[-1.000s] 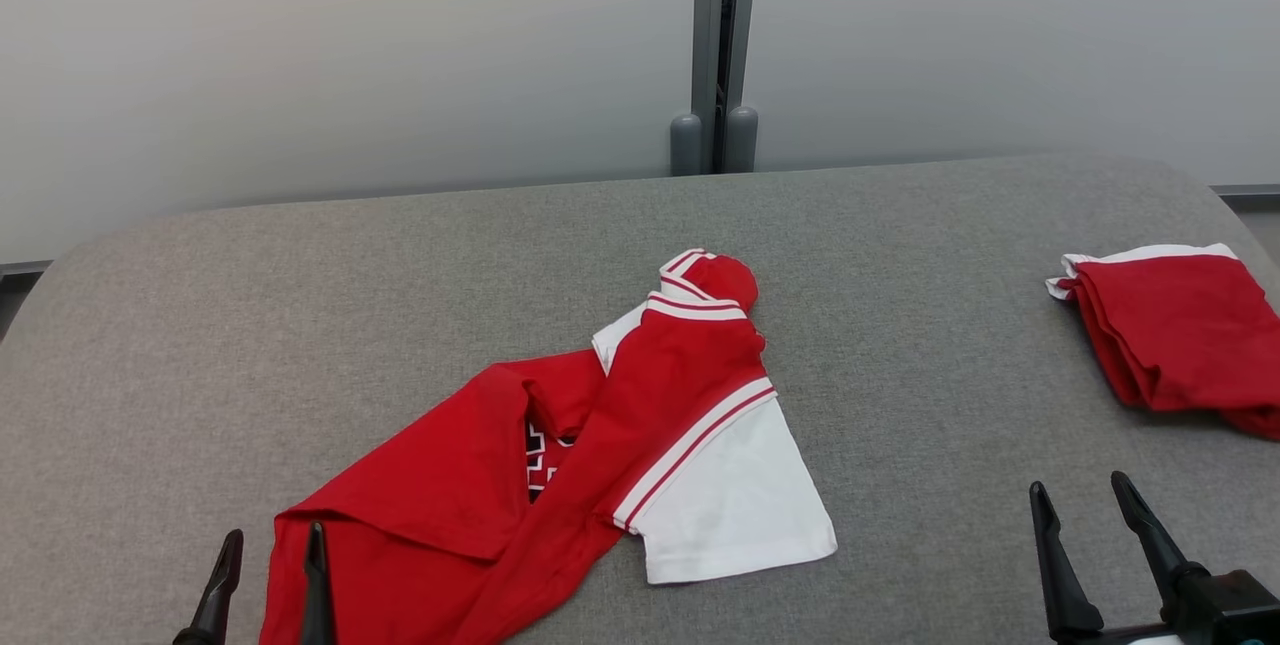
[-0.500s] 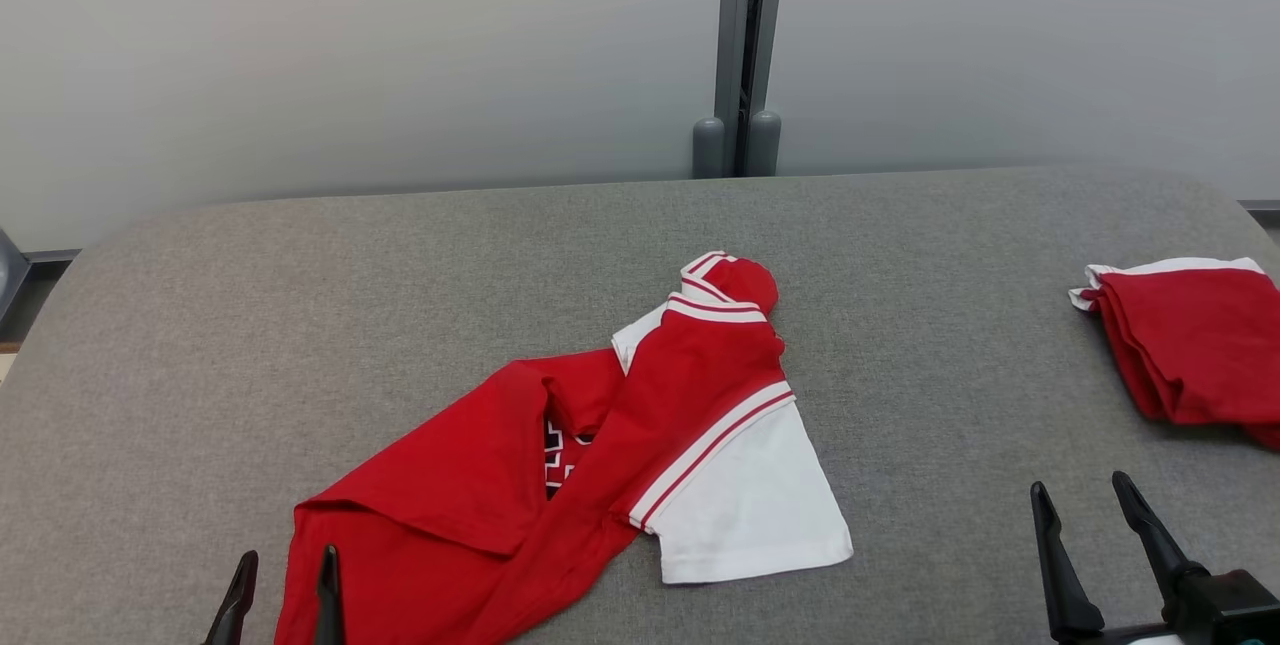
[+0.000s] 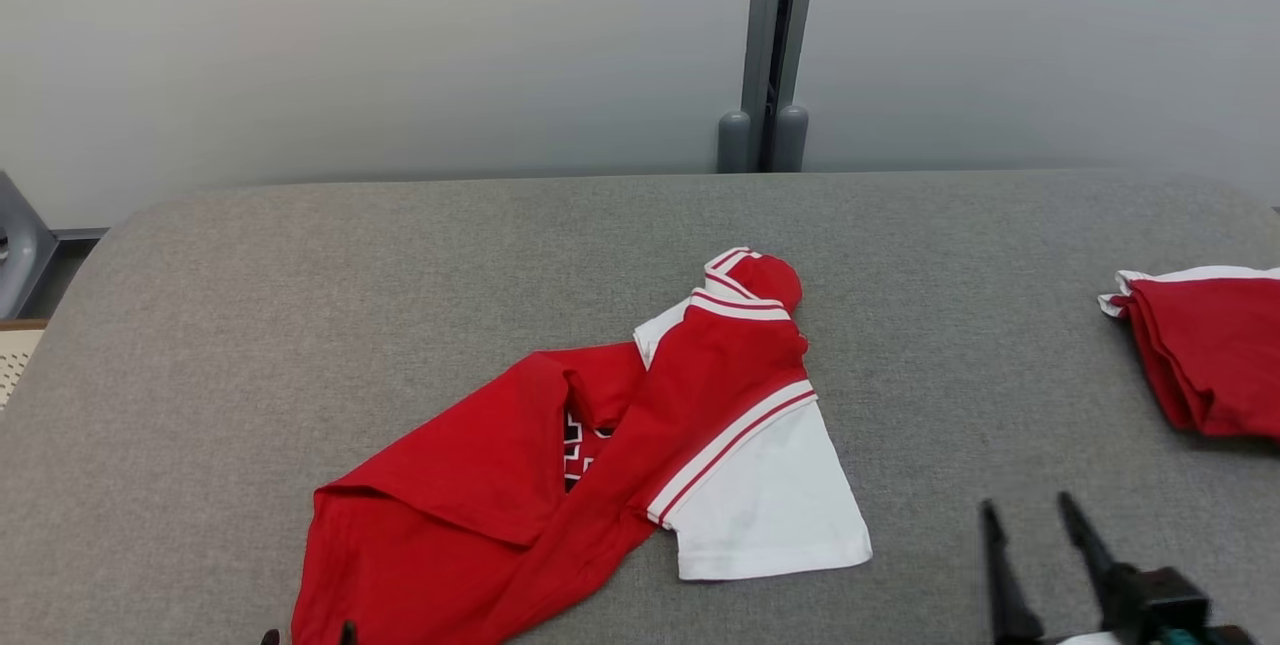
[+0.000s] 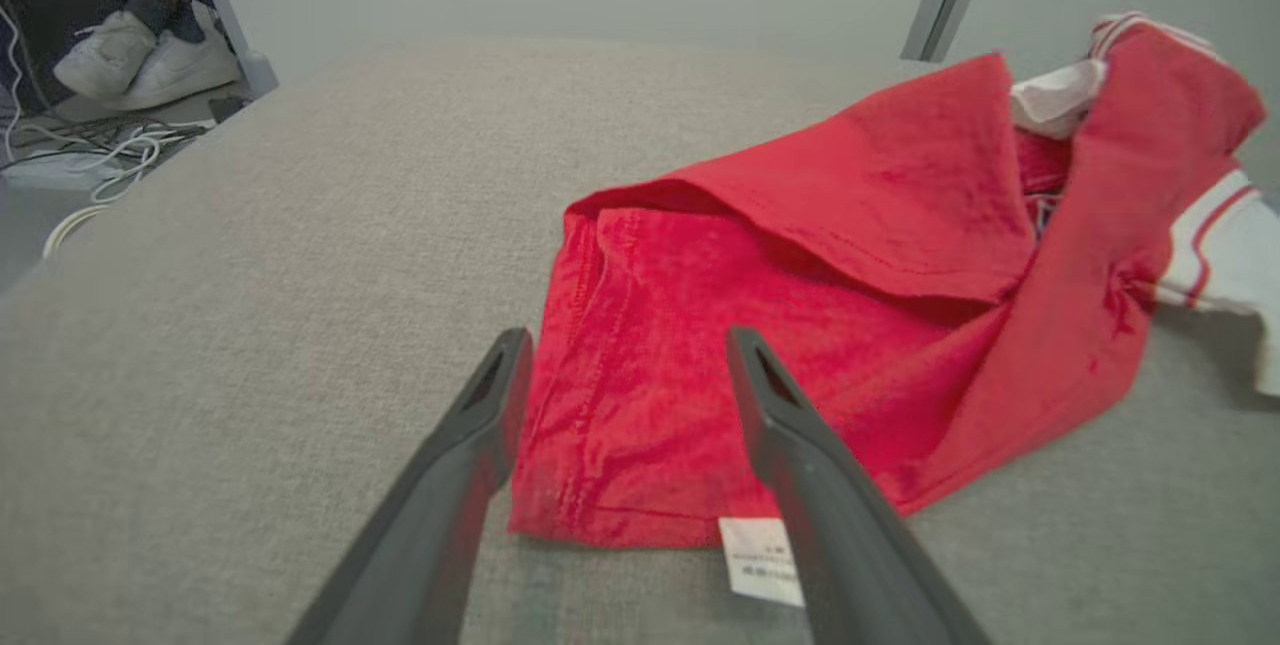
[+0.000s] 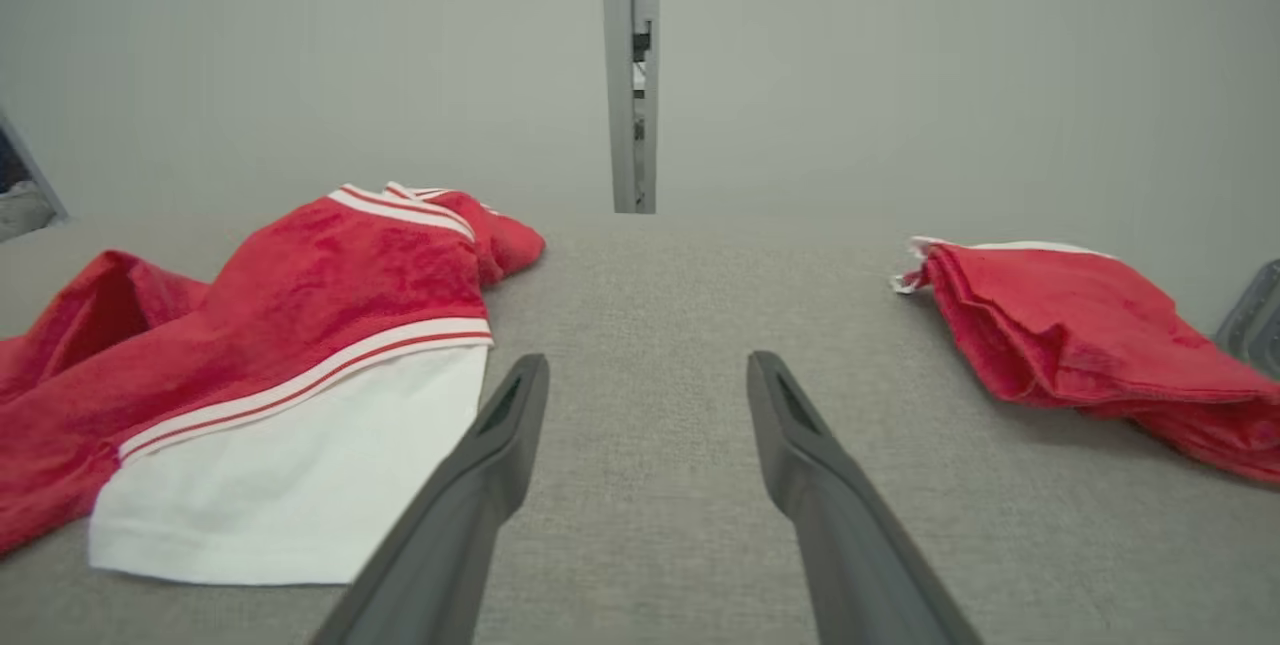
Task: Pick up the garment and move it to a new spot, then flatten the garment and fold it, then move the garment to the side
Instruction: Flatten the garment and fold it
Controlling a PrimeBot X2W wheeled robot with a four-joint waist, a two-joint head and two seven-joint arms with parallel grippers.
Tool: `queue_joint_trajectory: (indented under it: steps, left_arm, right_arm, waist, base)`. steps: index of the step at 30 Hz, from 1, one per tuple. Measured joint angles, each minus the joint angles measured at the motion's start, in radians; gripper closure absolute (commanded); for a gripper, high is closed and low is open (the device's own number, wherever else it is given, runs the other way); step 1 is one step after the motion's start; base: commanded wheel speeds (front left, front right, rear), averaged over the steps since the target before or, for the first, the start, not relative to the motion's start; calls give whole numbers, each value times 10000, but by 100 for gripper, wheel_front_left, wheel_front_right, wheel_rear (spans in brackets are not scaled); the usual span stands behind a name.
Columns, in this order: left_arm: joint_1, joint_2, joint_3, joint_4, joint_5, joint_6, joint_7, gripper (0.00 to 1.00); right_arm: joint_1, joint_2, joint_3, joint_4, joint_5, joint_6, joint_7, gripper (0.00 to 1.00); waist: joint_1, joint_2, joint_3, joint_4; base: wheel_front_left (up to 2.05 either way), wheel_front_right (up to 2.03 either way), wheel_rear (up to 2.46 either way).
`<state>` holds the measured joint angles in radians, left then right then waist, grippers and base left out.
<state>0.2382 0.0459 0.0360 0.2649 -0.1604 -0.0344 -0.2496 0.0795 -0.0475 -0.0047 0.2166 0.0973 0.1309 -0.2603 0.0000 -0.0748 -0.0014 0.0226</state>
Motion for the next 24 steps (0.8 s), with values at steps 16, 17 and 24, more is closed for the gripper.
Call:
queue_joint_trajectory:
  steps: [16, 17, 24]
  left_arm:
    - [-482, 92, -222, -274, -44, 853, 3641, 0]
    - [-474, 92, -240, -328, -44, 859, 3718, 0]
    - [-426, 88, -393, -548, -148, 901, 4046, 0]
  right_arm:
    - [-2519, 23, 2276, 3193, 21, 0, 3542, 0]
    - [-2543, 27, 2173, 3260, -50, 0, 3544, 0]
    - [-2717, 21, 1845, 3651, -420, 0, 3501, 0]
  waist:
    - [0, 0, 588, 478]
    - [0, 0, 627, 514]
    - [0, 0, 892, 611]
  base:
    - [0, 0, 0]
    - [0, 0, 0]
    - [0, 0, 0]
